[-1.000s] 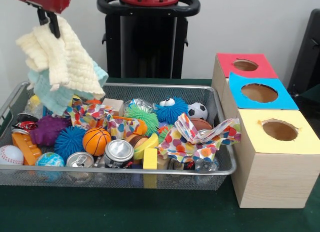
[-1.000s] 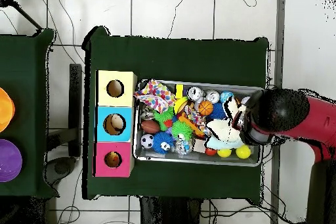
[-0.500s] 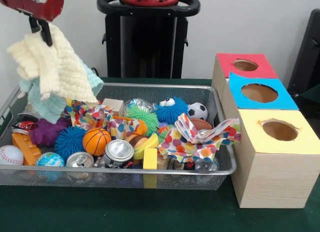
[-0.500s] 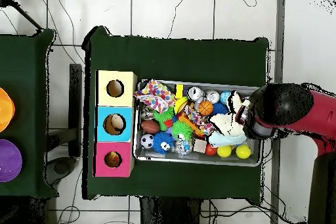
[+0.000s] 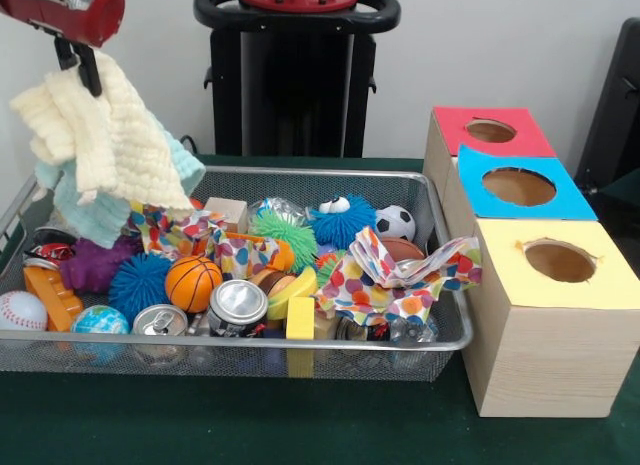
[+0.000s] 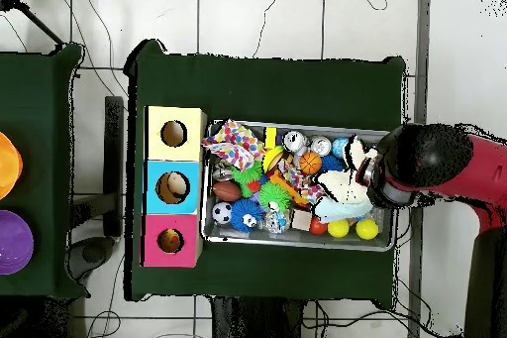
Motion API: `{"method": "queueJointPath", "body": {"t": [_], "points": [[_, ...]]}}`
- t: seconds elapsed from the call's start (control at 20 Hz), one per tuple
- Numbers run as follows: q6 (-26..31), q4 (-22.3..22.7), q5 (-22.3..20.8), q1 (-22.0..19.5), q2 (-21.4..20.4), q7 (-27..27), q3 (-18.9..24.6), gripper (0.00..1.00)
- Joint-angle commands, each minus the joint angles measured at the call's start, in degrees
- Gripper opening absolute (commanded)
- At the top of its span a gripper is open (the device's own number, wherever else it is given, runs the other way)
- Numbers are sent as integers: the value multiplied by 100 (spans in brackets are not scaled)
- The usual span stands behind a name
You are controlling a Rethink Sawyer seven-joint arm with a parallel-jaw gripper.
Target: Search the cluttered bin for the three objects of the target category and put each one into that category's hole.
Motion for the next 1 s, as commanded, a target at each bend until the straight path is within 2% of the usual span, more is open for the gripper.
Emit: {"method": "queueJointPath", "body": {"t": [0.05,0.2,0.45,0.5,0.8,1.0], "points": [[-410,181,-227,25,200,-307,120,0],[-578,318,-183,-26,234,-295,141,0],[-683,303,-209,-73,294,-343,151,0],[-704,253,-259,-64,304,-411,147,100],[-1110,500,-201,-157,165,-406,156,100],[-1088,502,-166,-161,183,-403,144,100]]}}
